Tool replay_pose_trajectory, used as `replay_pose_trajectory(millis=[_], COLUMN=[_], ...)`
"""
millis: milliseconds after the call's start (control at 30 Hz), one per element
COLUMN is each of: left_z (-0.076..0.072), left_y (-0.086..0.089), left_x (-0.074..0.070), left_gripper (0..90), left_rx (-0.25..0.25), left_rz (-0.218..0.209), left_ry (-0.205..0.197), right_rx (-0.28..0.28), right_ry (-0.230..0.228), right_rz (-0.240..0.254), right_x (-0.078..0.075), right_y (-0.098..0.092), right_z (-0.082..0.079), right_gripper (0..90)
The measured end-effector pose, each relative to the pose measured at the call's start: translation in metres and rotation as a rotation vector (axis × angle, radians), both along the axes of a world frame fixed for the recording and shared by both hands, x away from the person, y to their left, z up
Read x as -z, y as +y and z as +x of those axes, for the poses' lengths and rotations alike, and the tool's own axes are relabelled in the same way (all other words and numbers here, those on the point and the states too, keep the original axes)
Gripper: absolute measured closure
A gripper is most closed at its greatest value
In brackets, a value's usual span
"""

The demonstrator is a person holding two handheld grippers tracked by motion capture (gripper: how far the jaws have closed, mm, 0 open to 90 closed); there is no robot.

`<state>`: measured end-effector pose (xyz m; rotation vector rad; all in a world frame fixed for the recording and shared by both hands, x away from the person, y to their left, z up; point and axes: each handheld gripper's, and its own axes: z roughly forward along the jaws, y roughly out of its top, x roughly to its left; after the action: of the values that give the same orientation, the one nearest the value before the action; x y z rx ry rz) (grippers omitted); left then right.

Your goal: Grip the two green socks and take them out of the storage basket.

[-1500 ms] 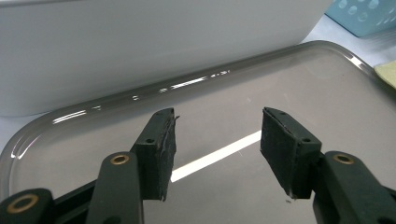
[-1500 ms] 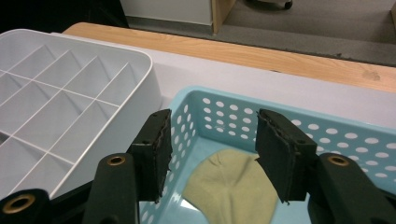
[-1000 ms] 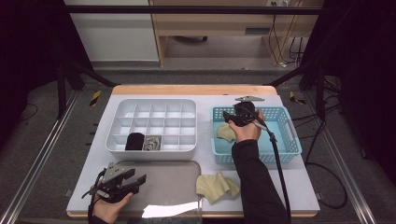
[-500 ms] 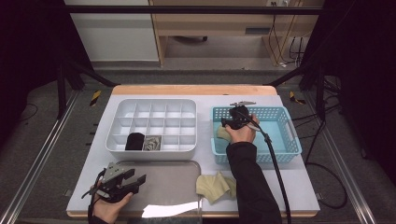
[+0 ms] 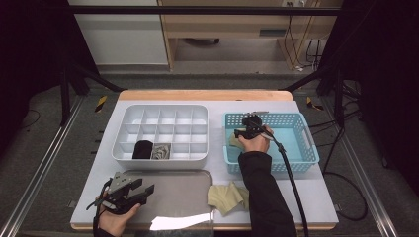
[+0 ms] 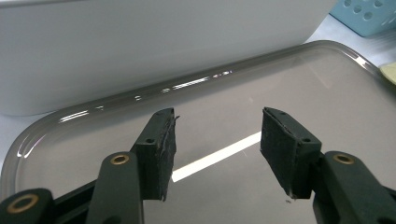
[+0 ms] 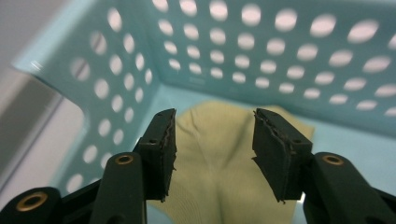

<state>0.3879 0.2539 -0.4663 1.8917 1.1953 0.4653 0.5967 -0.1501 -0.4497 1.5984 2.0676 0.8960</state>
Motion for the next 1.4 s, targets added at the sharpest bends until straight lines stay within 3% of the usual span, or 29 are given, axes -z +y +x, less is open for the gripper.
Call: replay_pose_trajectory(millis=[200, 333, 467, 667, 833, 933, 1200, 1233, 1400], left_z=[0.000, 0.000, 0.000, 0.000, 0.001, 0.000, 0.000, 0.000, 0.000], left_y=[-0.001, -0.001, -0.001, -0.001, -0.001, 0.000, 0.000, -0.001, -0.001], left_x=[0.000, 0.001, 0.001, 0.001, 0.001, 0.001, 0.001, 0.001, 0.001], left_gripper=[44.5, 44.6, 44.7, 44.8, 44.8, 44.9, 44.9, 44.9, 45.0], left_rx=[-0.001, -0.002, -0.002, -0.002, -0.002, -0.003, -0.004, -0.005, -0.004], left_rz=[0.003, 0.004, 0.005, 0.006, 0.006, 0.005, 0.006, 0.005, 0.005], left_ry=[0.002, 0.002, 0.002, 0.003, 0.004, 0.001, 0.002, 0.004, 0.005], right_rx=[0.002, 0.006, 0.011, 0.024, 0.026, 0.028, 0.007, -0.007, -0.036], right_ry=[0.041, 0.066, 0.088, 0.086, 0.093, 0.094, 0.032, 0.000, -0.060], right_rz=[0.003, -0.006, -0.024, -0.066, -0.057, -0.052, -0.010, 0.014, 0.050], right_x=[0.006, 0.009, 0.011, 0.011, 0.011, 0.009, -0.005, -0.013, -0.028], right_y=[-0.001, 0.000, 0.000, 0.000, -0.001, -0.002, -0.005, -0.007, -0.012], right_z=[0.002, 0.002, 0.002, 0.000, -0.001, -0.001, -0.006, -0.009, -0.016], right_gripper=[42.4, 44.1, 51.9, 68.1, 86.0, 88.3, 88.6, 88.7, 88.7])
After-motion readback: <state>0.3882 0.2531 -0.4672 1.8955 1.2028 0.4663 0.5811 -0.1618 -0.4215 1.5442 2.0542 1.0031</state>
